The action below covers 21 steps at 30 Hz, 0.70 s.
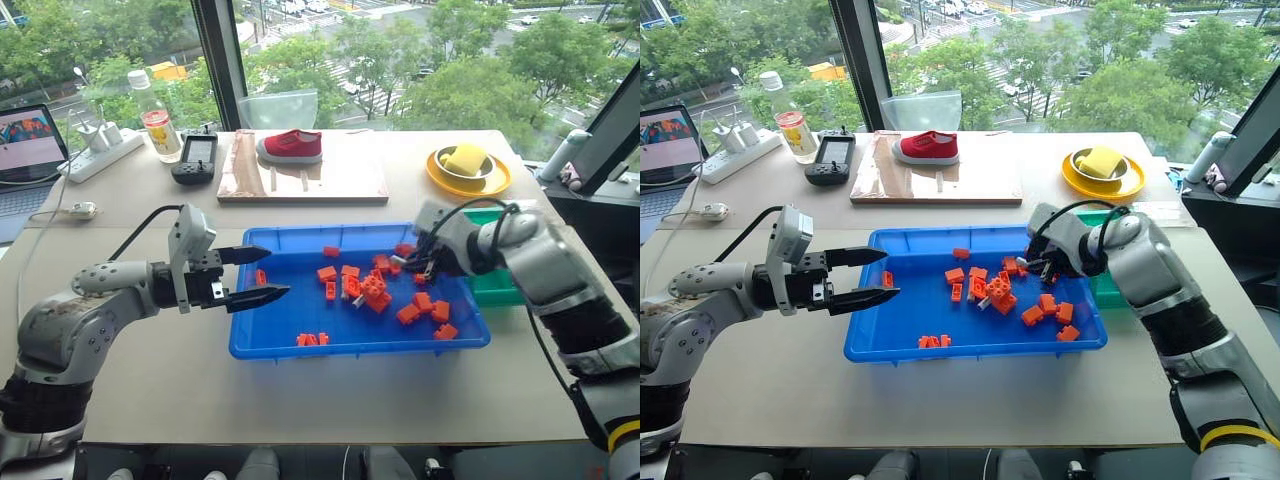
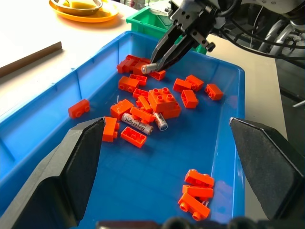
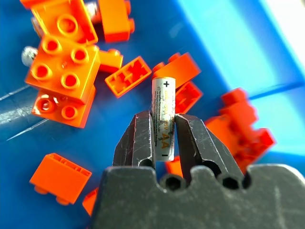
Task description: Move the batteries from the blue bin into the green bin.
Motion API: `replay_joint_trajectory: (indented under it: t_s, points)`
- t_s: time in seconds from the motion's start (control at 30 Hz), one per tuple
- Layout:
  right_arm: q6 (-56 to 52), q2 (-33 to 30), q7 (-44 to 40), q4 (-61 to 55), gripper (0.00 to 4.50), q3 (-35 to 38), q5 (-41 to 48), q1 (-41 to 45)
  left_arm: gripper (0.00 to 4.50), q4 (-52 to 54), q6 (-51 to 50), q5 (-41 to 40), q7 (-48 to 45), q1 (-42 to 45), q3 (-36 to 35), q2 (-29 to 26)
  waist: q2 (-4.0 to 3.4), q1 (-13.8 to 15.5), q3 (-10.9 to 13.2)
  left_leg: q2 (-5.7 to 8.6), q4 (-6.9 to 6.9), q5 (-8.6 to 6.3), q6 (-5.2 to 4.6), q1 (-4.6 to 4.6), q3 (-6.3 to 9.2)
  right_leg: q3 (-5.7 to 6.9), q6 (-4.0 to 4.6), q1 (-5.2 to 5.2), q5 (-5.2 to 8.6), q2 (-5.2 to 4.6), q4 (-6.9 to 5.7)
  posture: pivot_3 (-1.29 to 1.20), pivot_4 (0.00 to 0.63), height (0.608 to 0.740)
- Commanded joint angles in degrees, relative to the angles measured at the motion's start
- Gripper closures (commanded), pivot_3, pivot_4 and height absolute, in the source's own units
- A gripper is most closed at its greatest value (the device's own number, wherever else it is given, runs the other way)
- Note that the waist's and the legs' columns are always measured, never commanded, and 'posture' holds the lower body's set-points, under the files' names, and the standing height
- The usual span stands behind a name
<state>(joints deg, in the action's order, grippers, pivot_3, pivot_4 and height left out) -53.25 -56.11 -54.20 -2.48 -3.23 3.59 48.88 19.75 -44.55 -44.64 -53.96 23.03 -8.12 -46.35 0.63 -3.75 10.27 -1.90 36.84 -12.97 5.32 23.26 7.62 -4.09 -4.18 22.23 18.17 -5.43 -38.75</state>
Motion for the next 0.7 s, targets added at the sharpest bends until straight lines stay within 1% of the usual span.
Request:
replay_joint_trajectory:
  t_s: [0.03, 0.13, 0.2, 0.23, 0.27, 0.3, 0.4, 0.43, 0.47, 0.5, 0.57, 0.63, 0.7]
  points:
    - [0.06, -3.32, 3.54, 2.60, 4.14, 3.95, -1.24, -2.01, 0.00, 1.44, 0.52, -0.51, 0.02, 0.11, -1.55, -0.53, 0.00, -0.13, 0.00, -0.01, 0.00, 0.00, 0.00, -0.01, -0.01, -0.01, 0.00, 0.00, 0.00, 0.00, -0.01, 0.00, 0.150, 0.740]
    - [0.71, -4.84, 5.20, 3.89, 4.14, 4.22, -1.94, -4.70, 0.00, 1.25, 0.56, -0.46, -0.04, 0.14, -1.48, -0.55, 0.00, -0.30, 0.00, -0.01, -0.01, -0.01, -0.01, -0.01, -0.03, -0.03, 0.00, 0.00, 0.00, 0.00, -0.01, 0.00, 0.150, 0.740]
    - [0.81, -4.60, 5.89, 3.91, 3.13, 4.68, -1.42, -6.02, 0.00, 1.18, 0.64, -0.42, -0.11, 0.20, -1.46, -0.56, -0.01, -0.50, 0.00, -0.01, -0.01, -0.02, -0.03, -0.02, -0.03, -0.04, 0.00, 0.01, 0.00, 0.01, -0.02, 0.00, 0.150, 0.740]
    - [0.53, -4.34, 5.88, 3.35, 2.88, 4.82, -0.82, -6.67, 0.00, 1.07, 0.66, -0.41, -0.18, 0.32, -1.45, -0.59, -0.03, -0.56, 0.01, -0.02, -0.01, -0.02, -0.04, -0.05, -0.05, -0.05, 0.00, 0.02, 0.00, 0.02, -0.04, 0.00, 0.150, 0.740]
    - [0.35, -4.21, 5.85, 2.94, 2.52, 4.87, -0.40, -7.09, 0.00, 0.98, 0.67, -0.40, -0.23, 0.42, -1.44, -0.61, -0.03, -0.58, 0.02, -0.02, -0.01, -0.02, -0.04, -0.05, -0.05, -0.05, 0.00, 0.02, 0.00, 0.01, -0.04, 0.00, 0.150, 0.740]
    - [-0.04, -4.10, 5.79, 2.23, 2.25, 4.83, 0.00, -7.70, 0.00, 0.87, 0.69, -0.39, -0.37, 0.55, -1.46, -0.73, -0.04, -0.57, 0.02, -0.02, -0.01, -0.02, -0.04, -0.05, -0.05, -0.05, 0.00, 0.02, 0.00, 0.01, -0.04, 0.00, 0.150, 0.740]
    - [-0.74, -3.81, 6.91, 1.14, 1.14, 5.40, 0.58, -8.54, 0.00, 0.73, 0.58, -0.47, -1.02, 0.61, -1.92, -1.56, -0.04, -0.37, 0.02, -0.02, -0.01, -0.02, -0.04, -0.03, -0.05, -0.05, 0.00, 0.01, 0.00, 0.01, -0.04, 0.00, 0.150, 0.740]
    - [-1.05, -3.84, 7.20, 0.59, 0.66, 6.00, 0.97, -8.66, 0.00, 0.71, 0.65, -0.32, -1.32, 0.44, -2.13, -2.06, -0.04, -0.35, 0.02, -0.01, -0.01, -0.02, -0.03, -0.02, -0.05, -0.05, 0.00, 0.01, 0.00, 0.01, -0.03, 0.00, 0.150, 0.740]
    - [-1.29, -3.87, 7.33, 0.14, 0.53, 6.43, 1.26, -8.78, 0.00, 0.71, 0.72, -0.22, -1.51, 0.29, -2.27, -2.41, -0.04, -0.31, 0.02, -0.01, -0.01, -0.02, -0.03, -0.02, -0.05, -0.05, 0.00, 0.01, 0.00, 0.01, -0.03, 0.00, 0.150, 0.740]
    - [-2.05, -3.67, 7.37, -0.82, 0.12, 7.58, 2.12, -8.60, 0.00, 0.65, 0.74, -0.14, -1.81, 0.03, -2.62, -3.02, -0.04, -0.30, 0.02, -0.01, -0.01, -0.02, -0.03, -0.02, -0.05, -0.05, 0.00, 0.01, 0.00, 0.01, -0.03, 0.00, 0.150, 0.740]
    - [-3.19, -3.31, 7.18, -2.82, 0.03, 9.42, 3.97, -8.32, 0.00, 0.56, 0.73, -0.15, -2.10, -0.34, -3.15, -3.85, -0.06, -0.27, 0.03, -0.01, -0.01, -0.02, -0.03, -0.01, -0.05, -0.05, 0.00, 0.02, 0.00, 0.01, -0.02, 0.00, 0.150, 0.740]
    - [-8.02, -0.75, 3.49, -12.34, 0.03, 13.40, 12.57, -7.39, 0.00, 0.54, 0.27, -0.70, -2.68, -1.01, -4.68, -5.29, -0.07, -0.34, 0.04, -0.01, -0.01, -0.02, -0.03, -0.01, -0.04, -0.05, 0.00, 0.01, 0.00, 0.01, -0.02, 0.00, 0.150, 0.740]
    - [-12.60, 1.96, 1.38, -21.25, 0.03, 14.45, 19.70, -8.47, 0.00, 0.81, 0.14, -0.93, -2.83, -1.49, -5.07, -5.79, -0.09, -0.69, 0.05, -0.05, -0.03, -0.03, -0.05, -0.05, -0.05, -0.05, 0.00, 0.02, 0.00, 0.05, -0.04, 0.00, 0.150, 0.740]
